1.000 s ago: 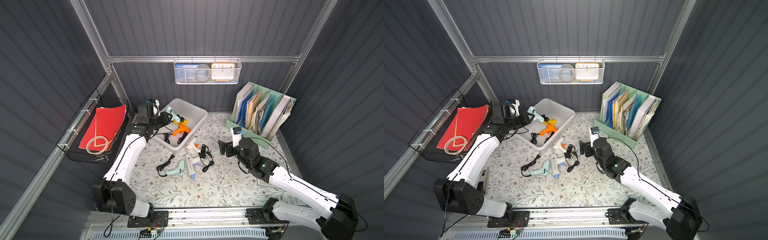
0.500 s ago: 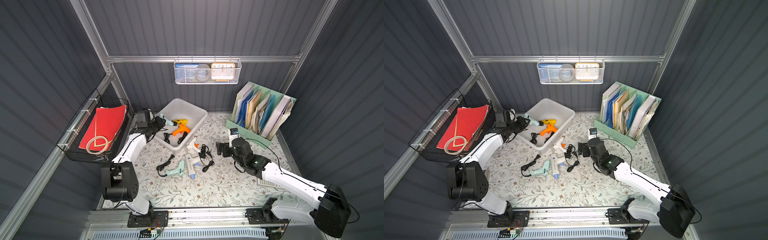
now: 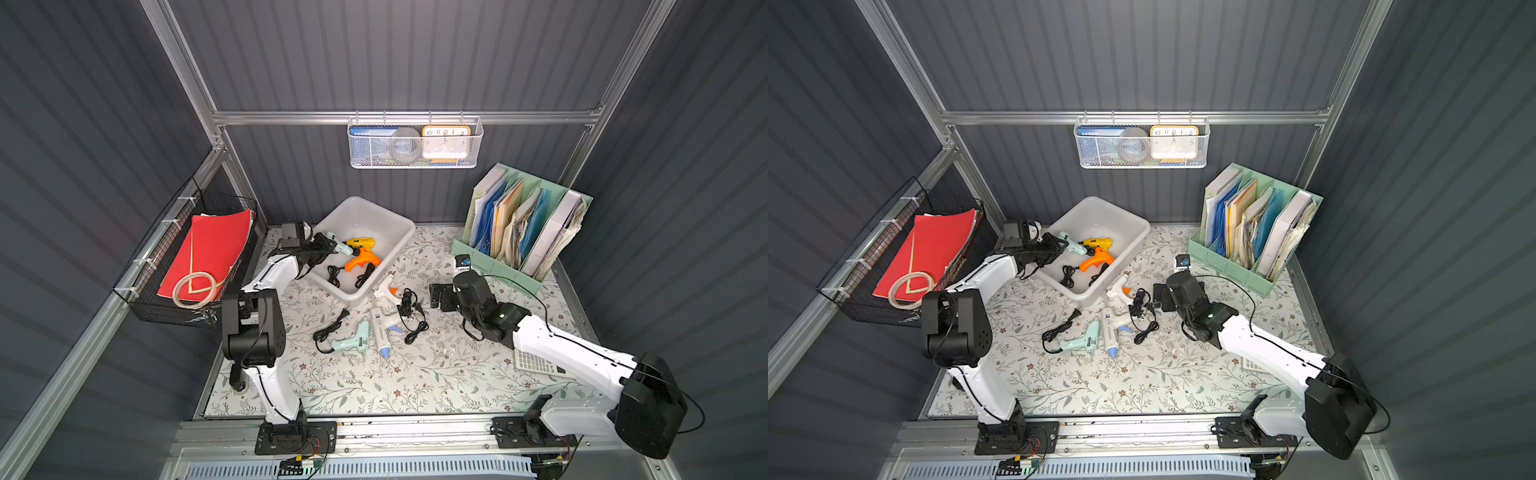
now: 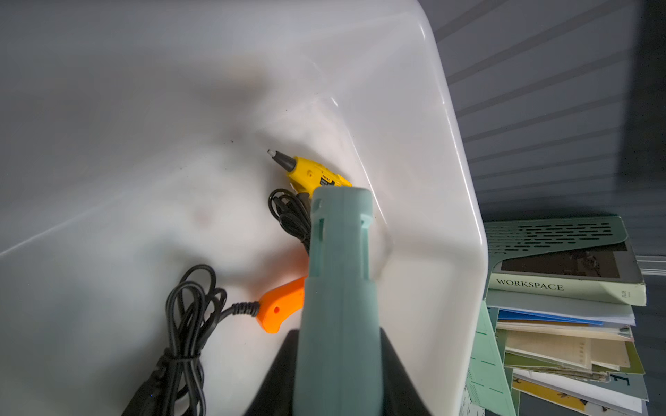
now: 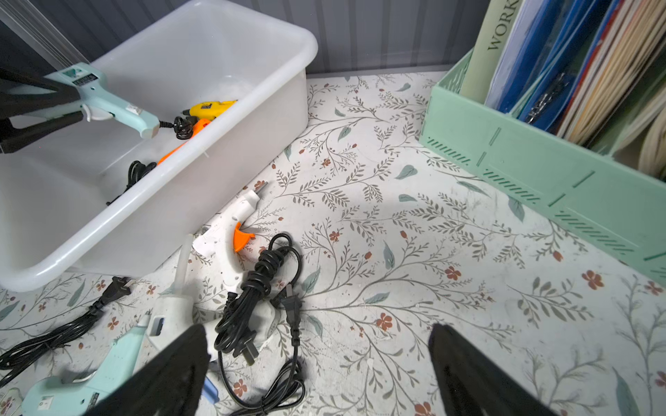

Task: Put the hot melt glue gun into the storage box
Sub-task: Place the hot melt adhesive gun in the storage box.

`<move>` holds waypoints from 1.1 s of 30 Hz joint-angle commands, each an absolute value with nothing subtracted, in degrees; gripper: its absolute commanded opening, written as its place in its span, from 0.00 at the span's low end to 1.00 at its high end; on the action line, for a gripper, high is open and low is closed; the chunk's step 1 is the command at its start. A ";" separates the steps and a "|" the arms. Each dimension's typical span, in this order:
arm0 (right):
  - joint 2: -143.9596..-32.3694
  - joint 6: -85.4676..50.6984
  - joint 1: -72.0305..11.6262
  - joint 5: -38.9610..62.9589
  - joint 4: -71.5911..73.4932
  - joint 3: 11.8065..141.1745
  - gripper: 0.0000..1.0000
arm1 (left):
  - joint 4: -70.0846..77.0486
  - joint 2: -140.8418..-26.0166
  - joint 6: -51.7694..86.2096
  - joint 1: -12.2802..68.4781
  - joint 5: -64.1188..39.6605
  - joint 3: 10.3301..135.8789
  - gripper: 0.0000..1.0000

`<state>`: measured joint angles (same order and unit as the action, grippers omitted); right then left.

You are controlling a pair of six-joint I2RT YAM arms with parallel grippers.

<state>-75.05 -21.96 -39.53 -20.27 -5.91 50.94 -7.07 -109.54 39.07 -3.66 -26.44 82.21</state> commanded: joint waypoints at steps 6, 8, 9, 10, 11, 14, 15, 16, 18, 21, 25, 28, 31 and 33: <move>-80.28 -24.64 -39.70 -19.12 -12.81 56.55 0.99 | -10.76 -115.15 35.17 -4.47 -26.85 86.83 0.02; -81.91 -24.69 -39.73 -18.69 -13.88 57.83 0.99 | -11.31 -116.14 34.98 -4.85 -26.20 87.18 0.04; -82.68 -24.72 -39.74 -18.42 -14.66 58.59 0.99 | -11.47 -116.64 34.90 -5.00 -26.17 87.35 0.05; -83.36 -24.64 -39.78 -18.25 -15.44 59.19 0.99 | -11.64 -117.17 34.82 -5.24 -26.11 87.64 0.07; -83.93 -24.69 -39.74 -18.11 -16.00 59.85 0.99 | -11.84 -117.65 34.80 -5.39 -25.95 87.79 0.08; -85.77 -24.88 -39.73 -17.29 -18.15 61.84 0.99 | -12.83 -119.15 34.10 -5.62 -24.99 88.56 0.16; -86.34 -25.12 -39.73 -16.81 -18.92 62.53 0.99 | -13.20 -119.58 33.78 -5.62 -24.62 88.83 0.19; -87.02 -25.27 -39.74 -16.32 -19.66 63.24 0.99 | -13.70 -119.94 33.51 -5.70 -23.99 89.06 0.24; -88.24 -25.27 -39.83 -14.78 -21.10 64.51 0.99 | -14.37 -120.26 33.14 -5.70 -22.78 89.12 0.29; -90.11 -25.40 -40.34 -13.92 -22.57 65.88 0.99 | -14.67 -119.92 32.97 -5.71 -21.53 88.71 0.37; -92.34 -25.56 -41.51 -13.37 -24.35 67.59 0.99 | -15.44 -119.21 32.45 -5.72 -17.39 88.51 0.50; -94.09 -25.98 -42.47 -12.08 -25.73 69.17 0.99 | -16.07 -118.76 31.94 -5.71 -15.93 88.51 0.62; -95.94 -26.44 -43.95 -10.65 -28.09 70.93 0.99 | -16.34 -118.28 31.66 -5.71 -14.95 88.25 0.73; -96.95 -26.86 -44.91 -9.89 -29.31 72.16 0.98 | -16.26 -117.64 31.64 -5.71 -14.43 87.85 0.81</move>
<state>-95.85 -25.67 -43.59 -11.64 -25.52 69.89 -13.78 -119.22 32.91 -5.48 -16.93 88.07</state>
